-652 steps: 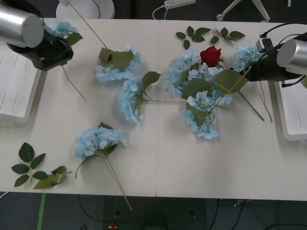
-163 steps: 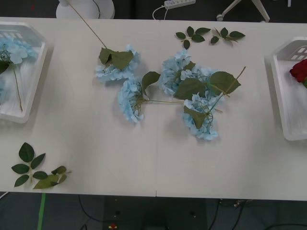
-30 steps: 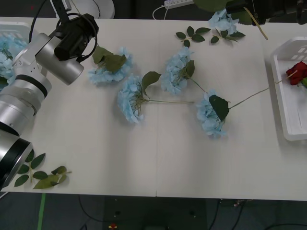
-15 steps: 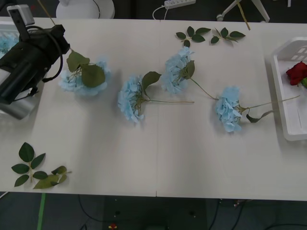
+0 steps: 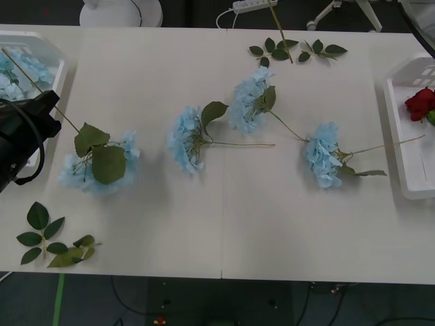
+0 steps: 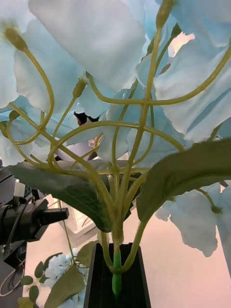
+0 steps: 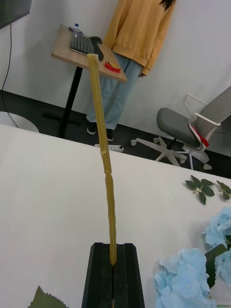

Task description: Place the red flowers into the right box and the blue flowers into the left box. If a person shows an open palm, hand one flower to the person first, then continue sorting.

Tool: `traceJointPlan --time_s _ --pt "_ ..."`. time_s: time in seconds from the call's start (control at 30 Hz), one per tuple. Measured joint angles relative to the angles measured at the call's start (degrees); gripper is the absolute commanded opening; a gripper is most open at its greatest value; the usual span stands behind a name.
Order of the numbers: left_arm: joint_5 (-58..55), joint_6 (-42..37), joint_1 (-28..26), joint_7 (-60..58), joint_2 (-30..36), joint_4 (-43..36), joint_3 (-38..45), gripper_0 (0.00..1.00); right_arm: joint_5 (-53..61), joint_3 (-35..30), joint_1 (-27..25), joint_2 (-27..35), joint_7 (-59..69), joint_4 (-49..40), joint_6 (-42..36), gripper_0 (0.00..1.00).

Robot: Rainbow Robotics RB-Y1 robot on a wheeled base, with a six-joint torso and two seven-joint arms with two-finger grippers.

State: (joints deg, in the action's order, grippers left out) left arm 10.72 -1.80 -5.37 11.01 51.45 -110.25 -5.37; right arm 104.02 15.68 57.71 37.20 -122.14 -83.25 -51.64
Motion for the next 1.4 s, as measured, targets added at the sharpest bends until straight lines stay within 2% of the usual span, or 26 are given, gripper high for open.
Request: traceJointPlan --time_s 0.13,0.17,0.2,0.23,0.3,0.37,0.67,0.93,1.23,1.4 --pt "-1.0 -1.3 0.0 0.0 0.2 0.0 -0.7 0.00 -4.6 2.1 -0.2 -0.8 0.0 -5.0 3.8 0.00" --pt "-1.2 -2.2 0.0 0.0 0.2 0.0 -1.2 0.19 -5.6 2.6 -0.2 -1.1 0.0 -6.3 4.6 0.00" --pt "-1.2 -2.9 0.1 0.0 0.3 0.1 -1.9 0.42 -6.5 3.2 -0.2 -1.4 0.0 -7.5 5.4 0.00" --pt "-1.2 -3.3 0.3 0.0 0.4 0.5 -2.8 0.73 -7.5 3.9 -0.2 -1.7 0.0 -8.6 6.1 0.00" --pt "-1.2 -3.4 1.4 0.0 0.7 2.2 -4.5 0.92 -9.4 5.4 -0.2 -2.2 0.0 -10.5 7.7 0.00" --pt "-1.2 -3.4 3.3 0.0 0.7 5.1 -5.9 0.97 -10.8 7.0 -0.2 -2.6 0.0 -11.8 9.2 0.00" --pt "-1.1 -2.3 17.4 0.0 -1.3 26.8 -7.5 1.00 -18.0 10.9 -0.3 -7.5 0.0 -12.6 11.7 0.00" --pt "-0.7 -1.8 26.0 0.0 -3.7 38.5 -7.5 1.00 -19.0 11.9 -0.3 -10.5 0.0 -12.6 12.8 0.00" --pt "1.0 0.4 27.5 0.1 -4.3 40.0 -7.5 1.00 -19.5 15.7 -0.3 -10.6 0.0 -11.7 17.8 0.00" --pt "6.0 -1.9 26.7 6.7 -3.8 35.1 -7.7 1.00 -20.0 16.3 -0.3 -10.6 0.0 -11.4 17.9 0.00"
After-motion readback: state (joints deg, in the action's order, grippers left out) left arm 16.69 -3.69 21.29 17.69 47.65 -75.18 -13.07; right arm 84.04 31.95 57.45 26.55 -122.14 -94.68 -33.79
